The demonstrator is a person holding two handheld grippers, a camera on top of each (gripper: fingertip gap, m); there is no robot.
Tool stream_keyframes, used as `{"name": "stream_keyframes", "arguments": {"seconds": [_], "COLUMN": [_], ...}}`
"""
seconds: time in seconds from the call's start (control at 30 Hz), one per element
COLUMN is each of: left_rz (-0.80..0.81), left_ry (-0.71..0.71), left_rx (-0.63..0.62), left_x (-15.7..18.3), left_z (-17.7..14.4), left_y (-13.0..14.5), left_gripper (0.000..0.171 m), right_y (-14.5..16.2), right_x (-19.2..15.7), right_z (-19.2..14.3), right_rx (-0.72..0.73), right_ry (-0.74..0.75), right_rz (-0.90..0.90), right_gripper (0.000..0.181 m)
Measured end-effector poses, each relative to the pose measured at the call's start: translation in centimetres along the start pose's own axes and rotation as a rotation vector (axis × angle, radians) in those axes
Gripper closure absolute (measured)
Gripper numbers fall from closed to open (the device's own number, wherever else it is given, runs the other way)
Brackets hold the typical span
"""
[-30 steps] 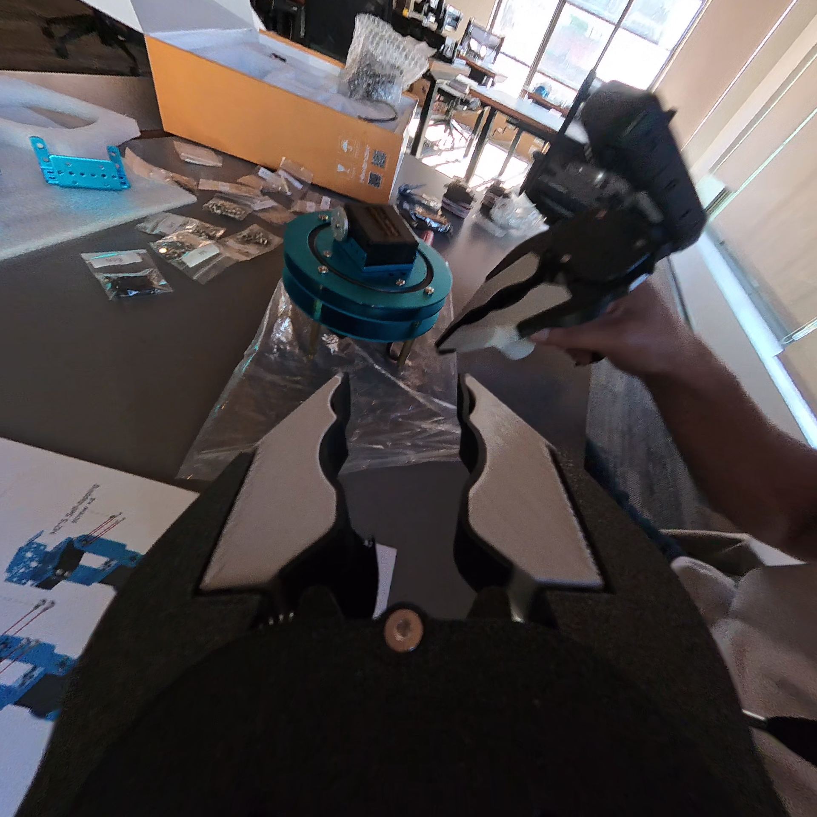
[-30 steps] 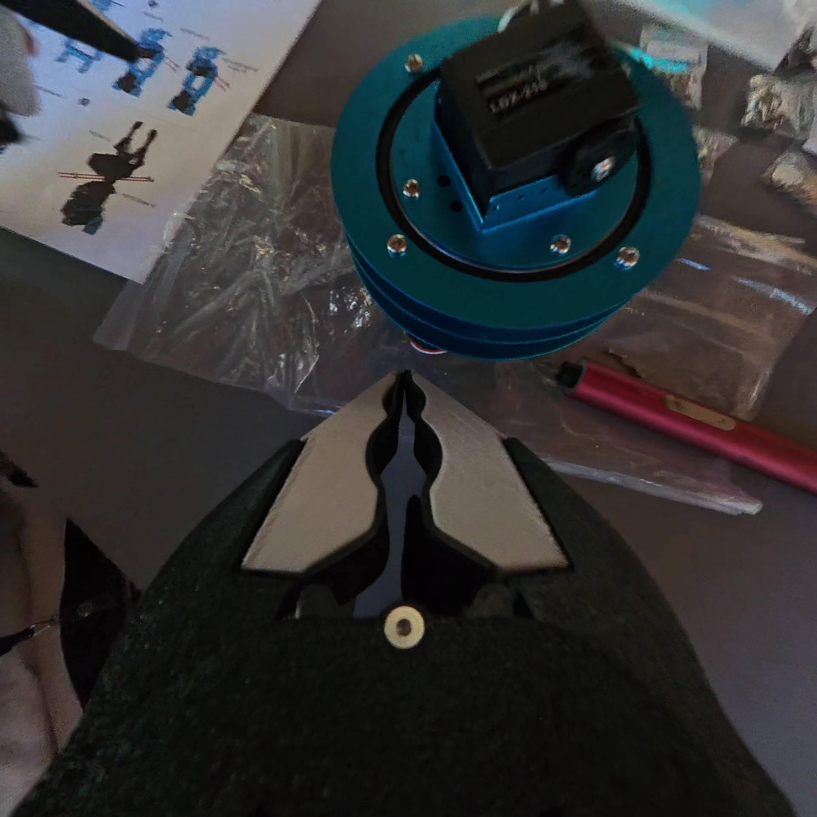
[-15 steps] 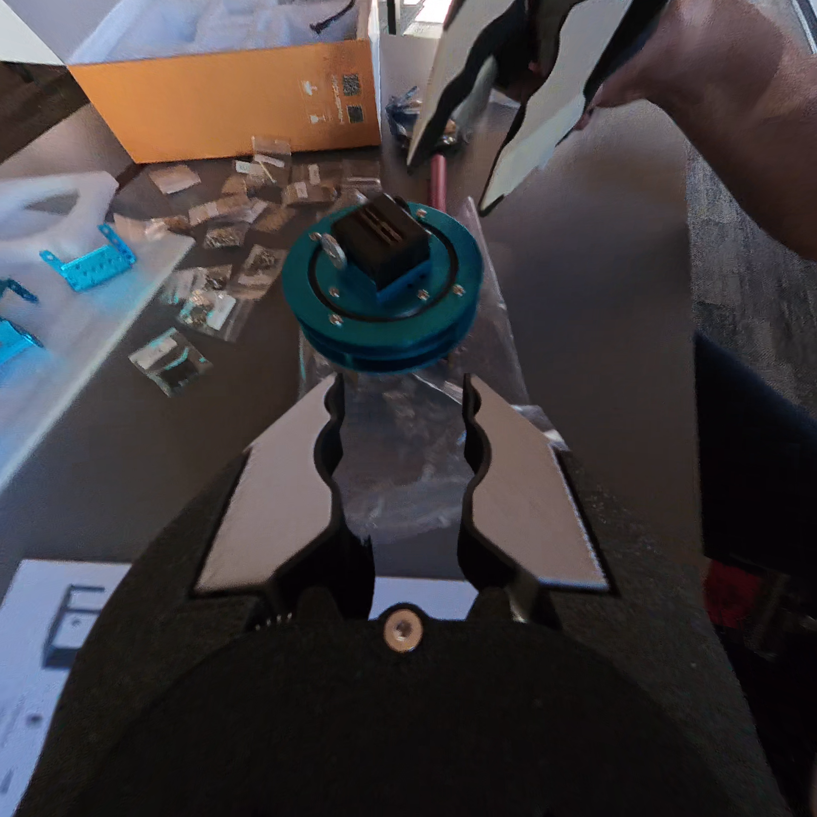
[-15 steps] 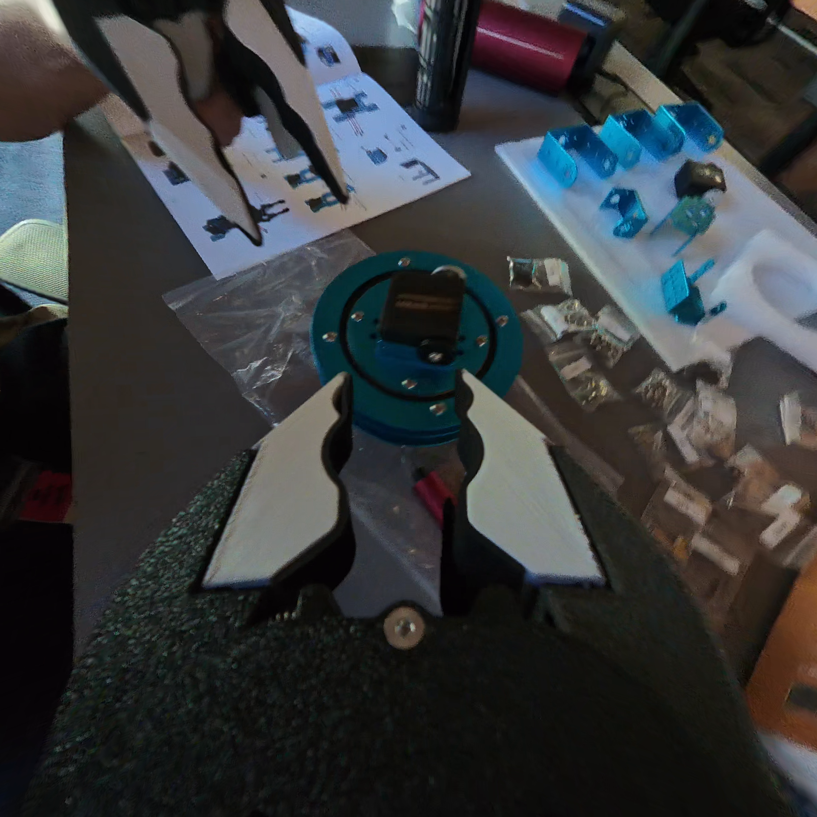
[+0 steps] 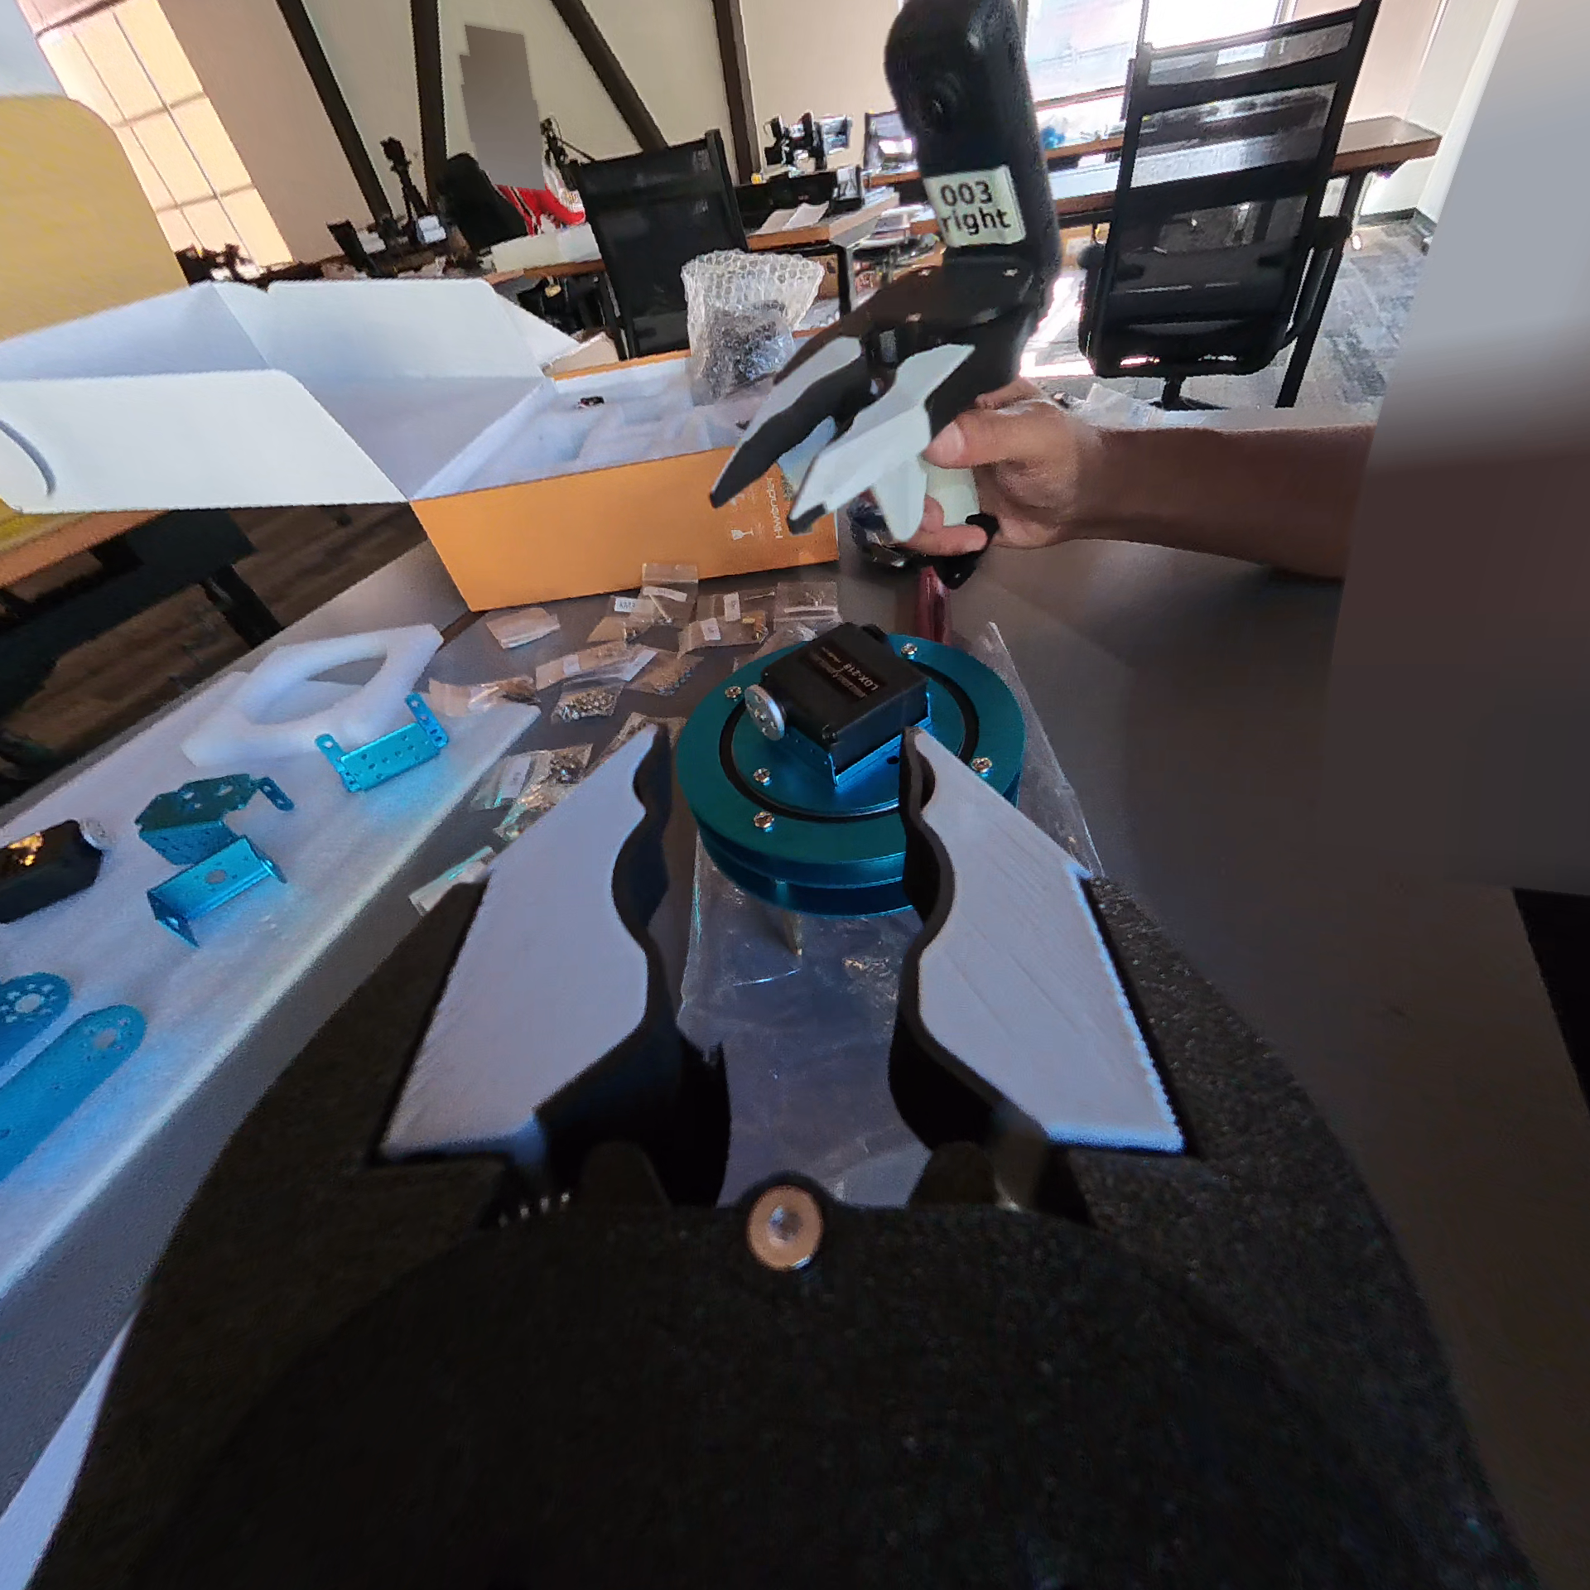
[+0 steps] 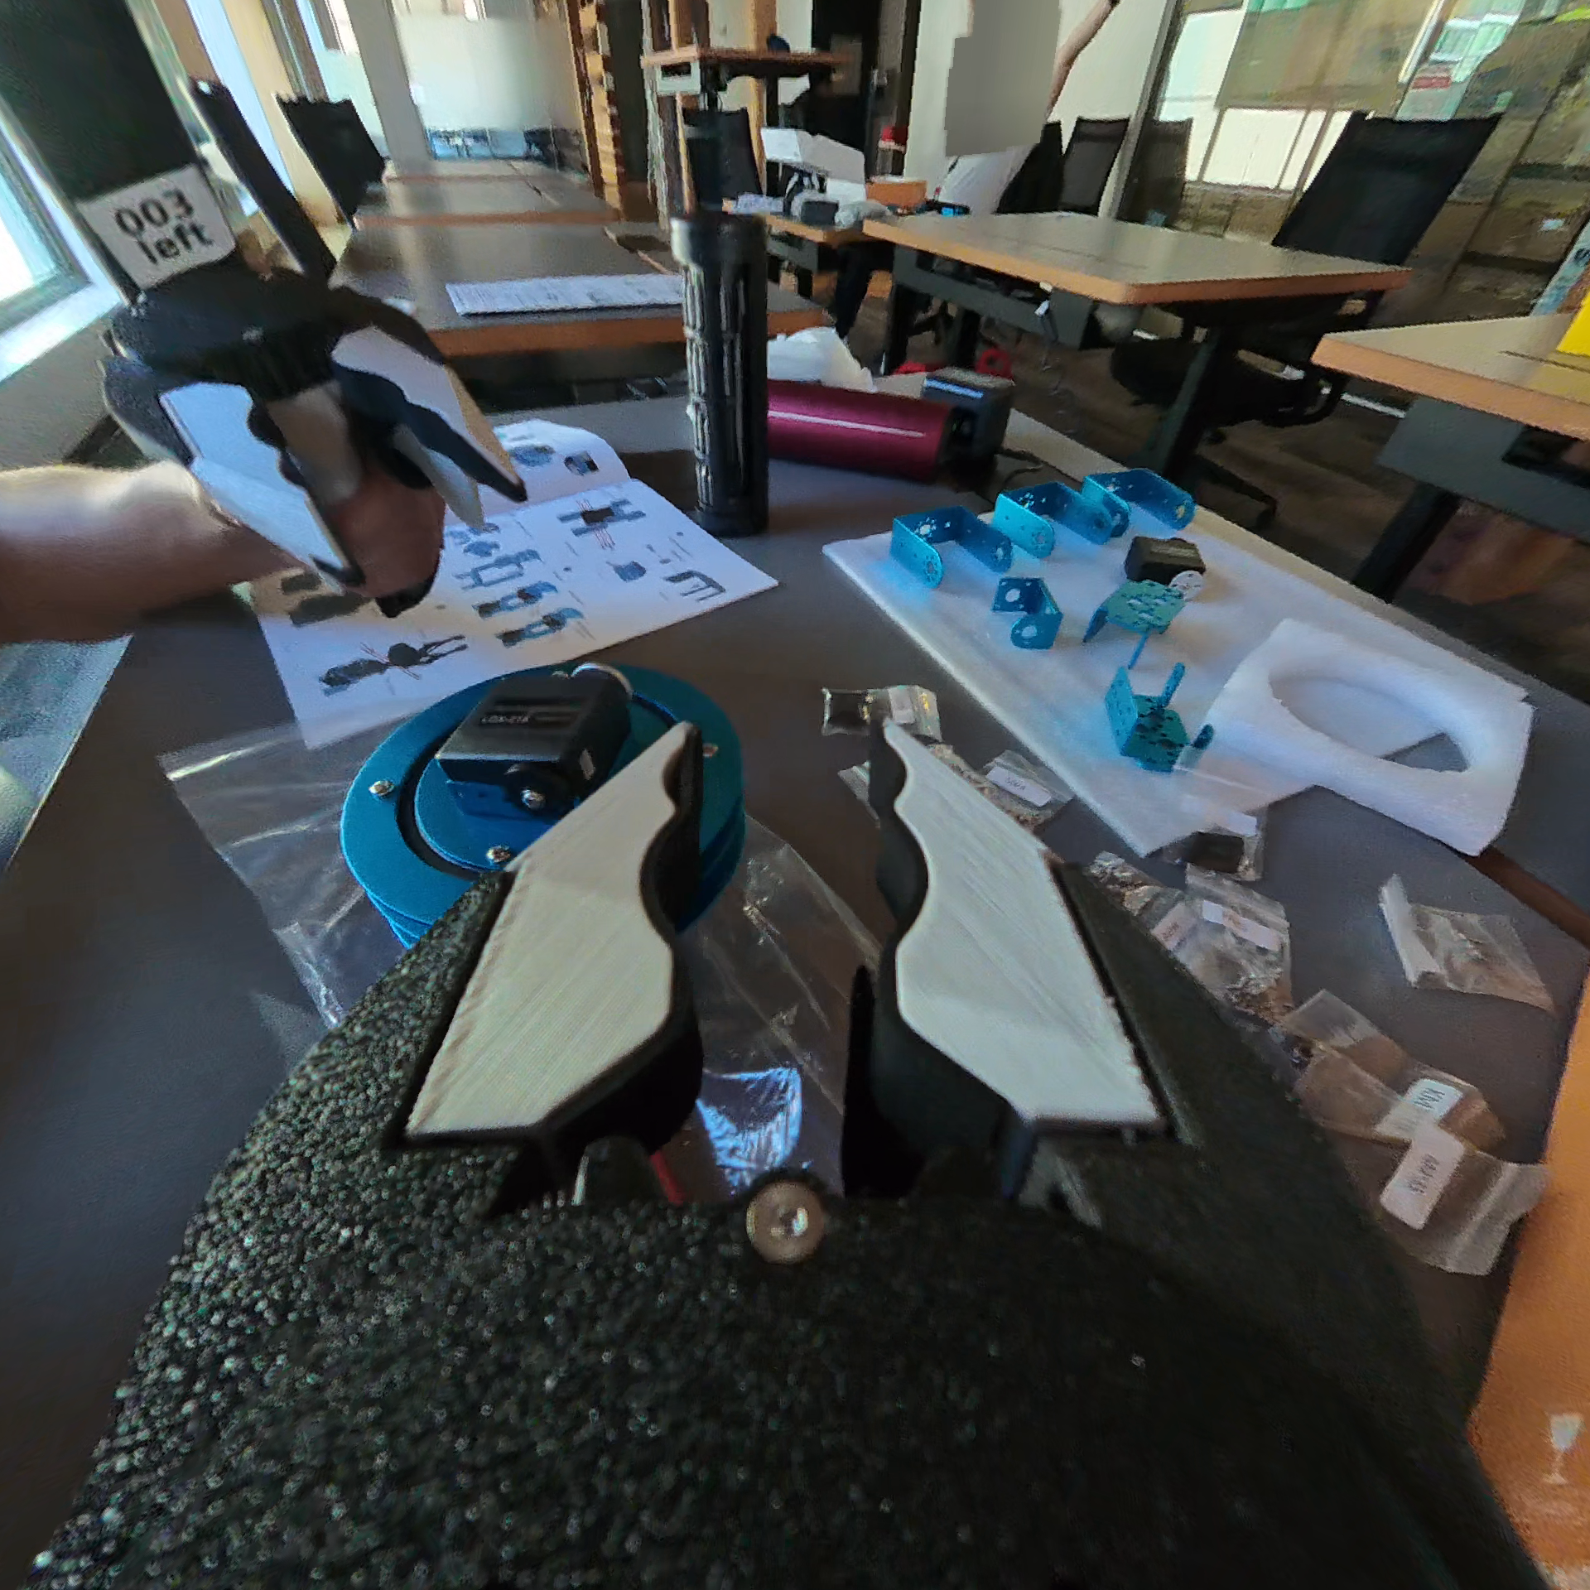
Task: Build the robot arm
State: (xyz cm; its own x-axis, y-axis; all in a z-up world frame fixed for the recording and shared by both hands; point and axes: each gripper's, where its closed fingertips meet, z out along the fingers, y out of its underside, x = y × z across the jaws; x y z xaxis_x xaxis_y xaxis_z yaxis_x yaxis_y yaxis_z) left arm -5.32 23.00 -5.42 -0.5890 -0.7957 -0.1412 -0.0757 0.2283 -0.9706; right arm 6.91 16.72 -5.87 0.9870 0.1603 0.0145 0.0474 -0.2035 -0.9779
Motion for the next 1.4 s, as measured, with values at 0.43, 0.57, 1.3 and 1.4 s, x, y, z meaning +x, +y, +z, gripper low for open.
{"name": "stream_keyframes", "arguments": {"seconds": [0.43, 0.57, 1.3, 1.4], "left_rz": [-0.029, -0.041, 0.177, 0.259], "left_ry": [-0.036, -0.028, 0.06, 0.021], "left_rx": [-0.063, -0.063, -0.114, -0.139], "left_x": [-0.4, 0.2, 4.8, 4.7], "left_z": [1.0, 1.4, 2.3, 2.4], "left_y": [4.2, 4.2, 4.7, 5.0], "left_gripper": [0.127, 0.127, 0.128, 0.13], "right_y": [1.3, 2.1, 3.0, 3.9], "right_x": [4.1, 3.8, -3.4, -3.7], "right_z": [-0.8, -0.3, -0.2, 1.6], "right_rx": [0.005, -0.04, -0.136, -0.183], "right_ry": [0.093, 0.079, -0.449, -0.406], "right_rz": [0.067, 0.044, 0.422, 0.441], "right_gripper": [0.155, 0.155, 0.137, 0.151]}}
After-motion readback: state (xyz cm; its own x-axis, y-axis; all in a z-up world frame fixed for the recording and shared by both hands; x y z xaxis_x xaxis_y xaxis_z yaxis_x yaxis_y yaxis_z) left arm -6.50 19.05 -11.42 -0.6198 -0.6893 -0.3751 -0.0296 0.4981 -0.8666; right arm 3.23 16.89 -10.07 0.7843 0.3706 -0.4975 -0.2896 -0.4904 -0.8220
